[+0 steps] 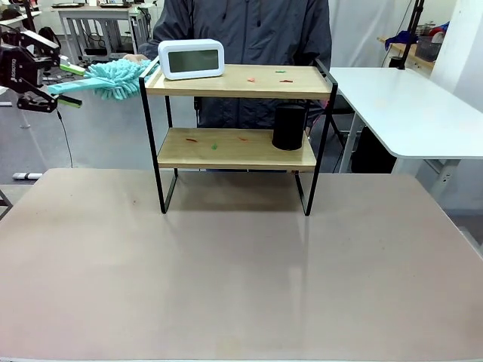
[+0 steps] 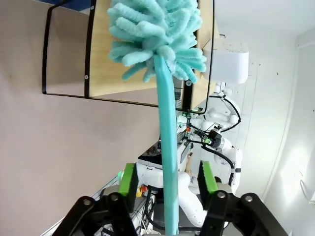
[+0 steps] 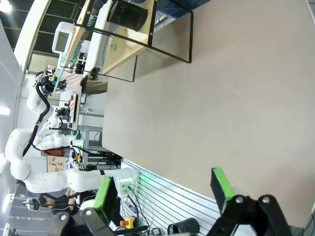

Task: Clean the shelf.
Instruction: Pick up the Duster from the human.

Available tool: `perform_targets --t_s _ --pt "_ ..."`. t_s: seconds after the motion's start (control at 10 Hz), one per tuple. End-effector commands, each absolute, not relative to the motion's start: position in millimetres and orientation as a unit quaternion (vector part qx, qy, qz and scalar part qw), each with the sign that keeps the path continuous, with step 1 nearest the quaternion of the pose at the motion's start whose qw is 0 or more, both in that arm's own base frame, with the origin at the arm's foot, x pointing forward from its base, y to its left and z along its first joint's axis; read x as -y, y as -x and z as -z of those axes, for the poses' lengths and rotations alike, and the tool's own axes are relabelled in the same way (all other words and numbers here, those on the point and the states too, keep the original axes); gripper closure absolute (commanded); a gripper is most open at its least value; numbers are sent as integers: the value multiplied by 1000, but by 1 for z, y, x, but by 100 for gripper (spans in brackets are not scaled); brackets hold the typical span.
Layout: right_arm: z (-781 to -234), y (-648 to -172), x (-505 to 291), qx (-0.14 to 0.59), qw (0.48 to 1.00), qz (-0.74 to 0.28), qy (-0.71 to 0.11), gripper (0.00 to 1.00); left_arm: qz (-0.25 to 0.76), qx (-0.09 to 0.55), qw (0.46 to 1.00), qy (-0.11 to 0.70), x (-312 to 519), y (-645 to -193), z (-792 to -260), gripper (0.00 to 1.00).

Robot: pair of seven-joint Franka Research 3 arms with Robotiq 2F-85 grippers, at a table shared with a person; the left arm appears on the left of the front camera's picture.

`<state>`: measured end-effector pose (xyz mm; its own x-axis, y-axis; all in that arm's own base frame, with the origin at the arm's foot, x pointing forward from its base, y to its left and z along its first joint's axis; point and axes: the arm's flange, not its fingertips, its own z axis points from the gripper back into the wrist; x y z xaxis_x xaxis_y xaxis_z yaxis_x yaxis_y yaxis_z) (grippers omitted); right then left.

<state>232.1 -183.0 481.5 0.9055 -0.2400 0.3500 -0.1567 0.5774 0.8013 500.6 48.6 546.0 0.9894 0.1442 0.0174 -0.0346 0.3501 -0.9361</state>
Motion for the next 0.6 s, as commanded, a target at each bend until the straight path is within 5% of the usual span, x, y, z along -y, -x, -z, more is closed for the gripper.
perform_targets --t_s 0.0,0.5 --pt "-484 -234 184 228 855 14 -466 0 -54 65 811 579 -40 -496 -545 100" --pt "-484 -234 184 228 855 14 -466 0 -51 83 819 565 -41 -490 -543 100"
